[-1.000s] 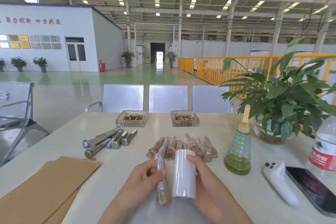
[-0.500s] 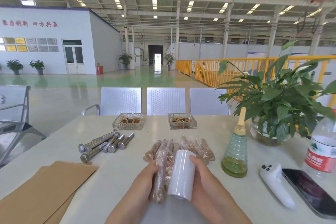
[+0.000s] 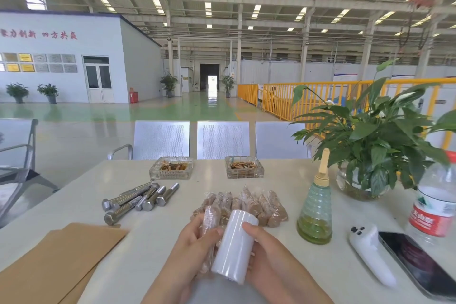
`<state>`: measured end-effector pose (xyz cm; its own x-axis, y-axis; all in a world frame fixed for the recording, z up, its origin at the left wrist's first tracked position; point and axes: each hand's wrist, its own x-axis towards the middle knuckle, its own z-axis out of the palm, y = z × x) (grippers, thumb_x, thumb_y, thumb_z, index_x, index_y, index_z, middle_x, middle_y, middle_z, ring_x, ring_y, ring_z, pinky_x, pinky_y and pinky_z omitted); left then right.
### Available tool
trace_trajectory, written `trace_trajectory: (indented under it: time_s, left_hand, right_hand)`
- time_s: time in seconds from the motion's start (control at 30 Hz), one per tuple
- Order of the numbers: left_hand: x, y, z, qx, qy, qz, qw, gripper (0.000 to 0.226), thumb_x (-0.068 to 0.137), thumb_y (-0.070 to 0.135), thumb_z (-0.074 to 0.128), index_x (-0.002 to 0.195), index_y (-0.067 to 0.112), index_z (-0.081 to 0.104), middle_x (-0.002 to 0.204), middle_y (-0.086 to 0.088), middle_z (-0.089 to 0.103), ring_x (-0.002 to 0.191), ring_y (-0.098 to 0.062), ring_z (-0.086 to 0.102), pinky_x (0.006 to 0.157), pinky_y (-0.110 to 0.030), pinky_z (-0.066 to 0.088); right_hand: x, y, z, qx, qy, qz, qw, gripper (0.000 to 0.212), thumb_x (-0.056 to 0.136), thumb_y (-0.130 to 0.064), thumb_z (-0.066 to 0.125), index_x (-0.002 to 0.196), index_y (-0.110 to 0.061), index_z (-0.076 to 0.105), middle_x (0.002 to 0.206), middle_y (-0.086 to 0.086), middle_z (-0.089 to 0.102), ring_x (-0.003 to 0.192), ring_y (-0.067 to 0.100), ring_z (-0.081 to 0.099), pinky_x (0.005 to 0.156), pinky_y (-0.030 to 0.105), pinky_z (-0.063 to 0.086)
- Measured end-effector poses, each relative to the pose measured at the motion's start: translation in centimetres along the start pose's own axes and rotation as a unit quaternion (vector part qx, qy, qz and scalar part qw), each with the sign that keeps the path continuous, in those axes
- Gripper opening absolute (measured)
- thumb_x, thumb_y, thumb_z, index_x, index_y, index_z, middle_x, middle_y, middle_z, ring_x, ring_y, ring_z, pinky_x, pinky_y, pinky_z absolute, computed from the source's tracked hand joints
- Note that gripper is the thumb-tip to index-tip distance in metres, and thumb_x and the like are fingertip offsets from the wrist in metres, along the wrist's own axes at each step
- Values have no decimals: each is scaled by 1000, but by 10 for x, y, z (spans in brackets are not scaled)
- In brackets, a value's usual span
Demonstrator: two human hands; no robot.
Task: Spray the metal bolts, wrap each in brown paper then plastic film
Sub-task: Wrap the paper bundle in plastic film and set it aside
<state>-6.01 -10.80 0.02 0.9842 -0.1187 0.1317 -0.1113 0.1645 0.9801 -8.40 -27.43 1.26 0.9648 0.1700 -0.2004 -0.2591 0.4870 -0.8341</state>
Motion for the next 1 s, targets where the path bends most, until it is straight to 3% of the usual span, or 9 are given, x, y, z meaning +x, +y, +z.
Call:
trace_trajectory:
  time_s: [0.1,0.23,0.33,0.4,0.5,0.67,0.73,0.9,1.0]
  left_hand:
    - [0,0,0,35,-10,8,999,29,100,4,59,125,16,67,113,-21,73,111,-42,68,100,-57,51]
    - [2,-4,1,121,42,56,990,26,99,4,61,108,27,70,95,-8,74,90,-26,71,85,-42,56]
    - [4,-1,3,134,58,86,986,10,101,22,63,101,26,71,90,-4,74,86,-21,69,85,-43,55]
    - [5,4,6,127,67,73,987,28,99,45,55,103,23,72,93,-2,76,92,-21,73,84,-40,58]
    - [4,11,9,149,41,51,987,55,89,68,46,102,22,73,91,0,77,85,-13,74,71,-28,53]
    - [0,18,14,117,35,42,992,48,71,67,62,72,19,61,52,15,59,47,1,56,46,-11,39]
    - [-1,18,15,128,44,49,990,44,72,67,62,67,24,53,46,21,49,42,5,46,43,-10,34]
    - [1,15,10,151,19,60,987,48,72,83,61,53,39,61,44,19,42,40,4,39,43,-8,29]
    - [3,14,7,146,22,53,988,47,57,86,64,55,38,65,48,16,50,45,2,47,46,-10,34]
  right_hand:
    - [3,-1,5,-8,10,13,1000,32,99,-21,57,122,0,65,112,28,73,109,42,68,101,54,52]
    - [8,3,7,-116,18,-19,993,18,99,-13,57,106,-3,70,80,17,77,71,27,76,59,32,59]
    - [9,4,8,-163,-8,-61,985,21,99,-19,64,117,-13,72,102,12,79,93,26,77,72,33,60]
    - [6,4,9,-193,-33,-107,975,35,91,-29,72,125,-19,69,113,7,78,106,23,74,84,32,59]
    - [-2,8,10,-261,-60,-154,951,43,88,-41,69,127,-26,64,116,0,76,107,17,73,85,27,57]
    - [-10,21,16,-311,5,-220,925,34,90,-48,61,122,-39,63,114,-11,74,109,6,69,102,38,51]
    - [-15,25,19,-323,33,-239,915,29,95,-43,61,124,-39,62,113,-18,73,107,-1,67,100,32,51]
    - [-17,29,26,-336,76,-267,900,36,91,-45,61,127,-43,58,114,-32,68,106,-12,62,87,12,47]
    - [-18,28,27,-355,82,-249,897,31,94,-33,65,122,-43,56,107,-33,67,98,-12,63,80,8,46]
